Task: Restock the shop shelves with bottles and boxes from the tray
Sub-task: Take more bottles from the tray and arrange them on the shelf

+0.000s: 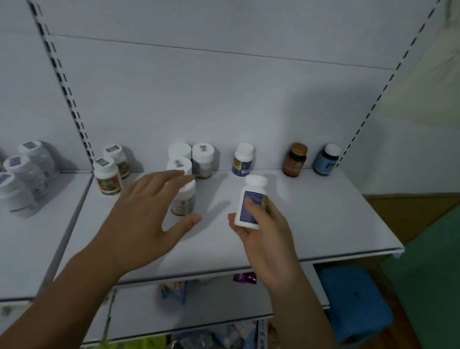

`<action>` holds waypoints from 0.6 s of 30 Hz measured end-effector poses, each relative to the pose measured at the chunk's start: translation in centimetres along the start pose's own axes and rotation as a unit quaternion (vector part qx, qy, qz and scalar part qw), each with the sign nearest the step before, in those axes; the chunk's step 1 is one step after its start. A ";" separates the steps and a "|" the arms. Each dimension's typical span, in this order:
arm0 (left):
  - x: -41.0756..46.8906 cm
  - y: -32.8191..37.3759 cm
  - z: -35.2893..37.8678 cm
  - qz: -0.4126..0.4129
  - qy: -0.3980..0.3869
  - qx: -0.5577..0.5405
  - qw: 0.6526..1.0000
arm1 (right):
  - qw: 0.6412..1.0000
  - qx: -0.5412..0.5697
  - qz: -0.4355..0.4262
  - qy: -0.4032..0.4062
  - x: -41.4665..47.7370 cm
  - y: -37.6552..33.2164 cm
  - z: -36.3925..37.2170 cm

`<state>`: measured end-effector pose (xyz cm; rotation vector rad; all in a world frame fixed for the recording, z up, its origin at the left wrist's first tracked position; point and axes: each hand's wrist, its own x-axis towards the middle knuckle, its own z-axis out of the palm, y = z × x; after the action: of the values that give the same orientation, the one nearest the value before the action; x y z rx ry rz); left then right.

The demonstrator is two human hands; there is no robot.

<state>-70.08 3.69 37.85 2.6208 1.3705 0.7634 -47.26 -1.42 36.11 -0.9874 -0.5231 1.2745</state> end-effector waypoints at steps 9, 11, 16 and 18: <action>-1.0 0.8 0.4 -0.007 -0.013 0.034 0.999 | 0.898 -0.408 -0.156 0.055 11.1 0.2 -3.2; -1.1 0.8 0.4 -0.009 -0.014 0.050 0.999 | 0.886 -0.429 -0.160 0.073 12.8 0.7 -3.5; -1.0 0.9 0.3 -0.010 -0.014 0.071 0.997 | 0.881 -0.430 -0.175 0.089 14.7 1.2 -3.3; -1.0 1.0 0.3 -0.014 -0.015 0.073 0.997 | 0.881 -0.428 -0.181 0.090 15.2 1.3 -3.4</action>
<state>-69.64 2.36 37.55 2.7032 1.5052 0.6404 -41.36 11.91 30.52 -1.6229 -1.1134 0.5716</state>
